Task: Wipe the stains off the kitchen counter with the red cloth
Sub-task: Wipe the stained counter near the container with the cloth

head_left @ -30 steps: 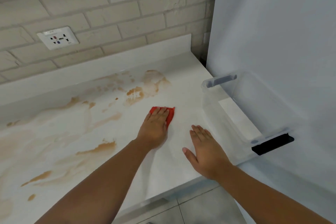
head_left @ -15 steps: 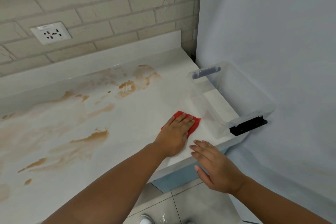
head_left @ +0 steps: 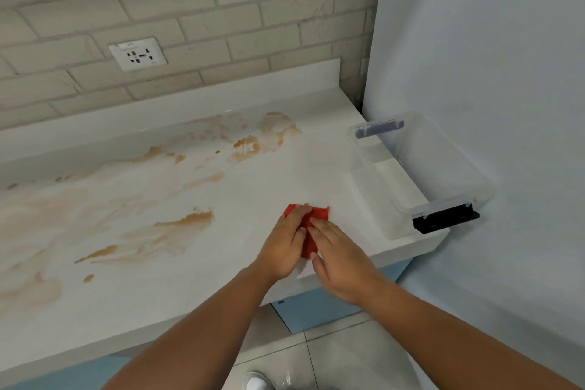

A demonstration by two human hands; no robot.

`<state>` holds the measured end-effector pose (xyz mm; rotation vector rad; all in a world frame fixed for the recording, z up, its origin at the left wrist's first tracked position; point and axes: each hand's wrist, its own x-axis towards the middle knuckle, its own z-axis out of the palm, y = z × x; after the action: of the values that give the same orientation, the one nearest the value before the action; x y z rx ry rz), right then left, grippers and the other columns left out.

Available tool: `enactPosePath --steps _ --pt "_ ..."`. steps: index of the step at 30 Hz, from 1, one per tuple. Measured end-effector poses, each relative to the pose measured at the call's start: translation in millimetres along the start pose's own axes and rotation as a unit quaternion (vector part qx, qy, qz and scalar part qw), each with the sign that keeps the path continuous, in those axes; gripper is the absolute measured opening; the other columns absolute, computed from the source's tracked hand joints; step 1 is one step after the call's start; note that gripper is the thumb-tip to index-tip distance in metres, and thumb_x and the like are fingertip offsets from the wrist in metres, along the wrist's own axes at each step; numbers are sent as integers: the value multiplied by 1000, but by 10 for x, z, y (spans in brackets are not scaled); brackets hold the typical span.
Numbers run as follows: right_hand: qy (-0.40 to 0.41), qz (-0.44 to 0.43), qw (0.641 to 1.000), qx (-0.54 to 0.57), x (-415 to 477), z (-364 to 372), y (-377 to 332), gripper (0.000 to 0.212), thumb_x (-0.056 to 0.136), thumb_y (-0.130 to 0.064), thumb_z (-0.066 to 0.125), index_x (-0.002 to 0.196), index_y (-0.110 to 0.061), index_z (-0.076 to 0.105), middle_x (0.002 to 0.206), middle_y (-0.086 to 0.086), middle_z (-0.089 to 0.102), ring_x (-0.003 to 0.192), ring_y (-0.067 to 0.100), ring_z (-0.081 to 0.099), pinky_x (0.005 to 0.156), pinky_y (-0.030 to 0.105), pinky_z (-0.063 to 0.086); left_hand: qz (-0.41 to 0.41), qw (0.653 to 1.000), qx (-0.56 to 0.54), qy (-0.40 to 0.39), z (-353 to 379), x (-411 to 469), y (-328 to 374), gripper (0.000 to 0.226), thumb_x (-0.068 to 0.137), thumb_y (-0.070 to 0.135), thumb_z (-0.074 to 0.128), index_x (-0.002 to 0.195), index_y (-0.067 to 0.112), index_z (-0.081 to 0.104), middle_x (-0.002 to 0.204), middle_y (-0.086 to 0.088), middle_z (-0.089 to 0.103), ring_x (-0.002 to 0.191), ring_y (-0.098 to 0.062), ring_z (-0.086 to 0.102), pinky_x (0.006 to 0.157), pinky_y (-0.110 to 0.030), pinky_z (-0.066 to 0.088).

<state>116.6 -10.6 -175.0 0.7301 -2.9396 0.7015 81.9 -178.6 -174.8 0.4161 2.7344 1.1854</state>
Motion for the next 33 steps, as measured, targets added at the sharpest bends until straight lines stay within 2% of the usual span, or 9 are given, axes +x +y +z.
enactPosePath --steps 1,3,7,10,14,19,23,27,33 --pt "-8 9 1000 -4 104 42 -55 60 97 -39 26 149 -9 32 155 8 33 145 21 25 120 36 19 -16 1000 -26 1 -82 22 -10 47 103 11 32 148 24 39 149 5 44 135 -10 41 112 -15 26" --pt "-23 39 998 -33 316 118 -157 65 96 -43 19 150 -8 29 156 9 31 146 23 22 121 38 17 -37 998 -5 45 -272 87 -63 44 101 10 35 142 22 47 140 4 54 127 -11 51 105 -11 31" --pt "-58 91 987 -119 703 216 -315 75 95 -49 11 150 0 25 156 19 29 145 32 24 121 44 16 -40 986 112 119 -624 281 -304 38 100 21 41 135 17 55 135 -1 60 126 -18 51 103 -23 35" --pt "-84 126 977 -152 1069 205 -321 71 100 -47 15 151 3 15 159 22 17 147 34 15 121 45 11 -29 976 169 136 -877 435 -508 39 96 17 48 133 9 56 128 -10 63 121 -28 55 100 -30 41" --pt "-117 175 960 -187 1559 231 -174 68 102 -41 18 152 2 2 161 22 1 149 35 1 121 47 6 -32 970 201 129 -1126 620 -739 43 97 19 45 138 8 51 122 -13 65 115 -30 58 96 -36 46" --pt "-100 198 957 -186 2108 217 161 70 100 -42 22 153 0 1 162 18 -2 149 33 -3 122 46 4 0 973 194 124 -1316 876 -990 42 97 19 47 137 9 53 126 -11 64 118 -28 56 97 -33 44" --pt "-75 225 949 -208 2380 239 334 66 102 -41 17 153 -1 3 162 16 0 150 31 -2 122 43 2 65 969 214 106 -1358 1143 -1124 40 95 20 46 132 8 57 123 -8 66 115 -27 58 99 -32 43" --pt "-77 242 941 -223 2570 256 391 60 105 -36 16 153 -3 4 163 14 1 150 29 -2 121 41 0 100 963 219 118 -1364 1371 -1173 38 92 16 55 128 6 60 122 -8 67 115 -26 58 104 -29 38" --pt "-53 236 952 -186 2648 270 565 61 104 -37 16 154 -4 7 163 11 4 150 25 0 122 40 1 98 968 191 130 -1394 1577 -1304 38 93 18 51 129 9 59 126 -4 64 118 -22 53 104 -27 36"
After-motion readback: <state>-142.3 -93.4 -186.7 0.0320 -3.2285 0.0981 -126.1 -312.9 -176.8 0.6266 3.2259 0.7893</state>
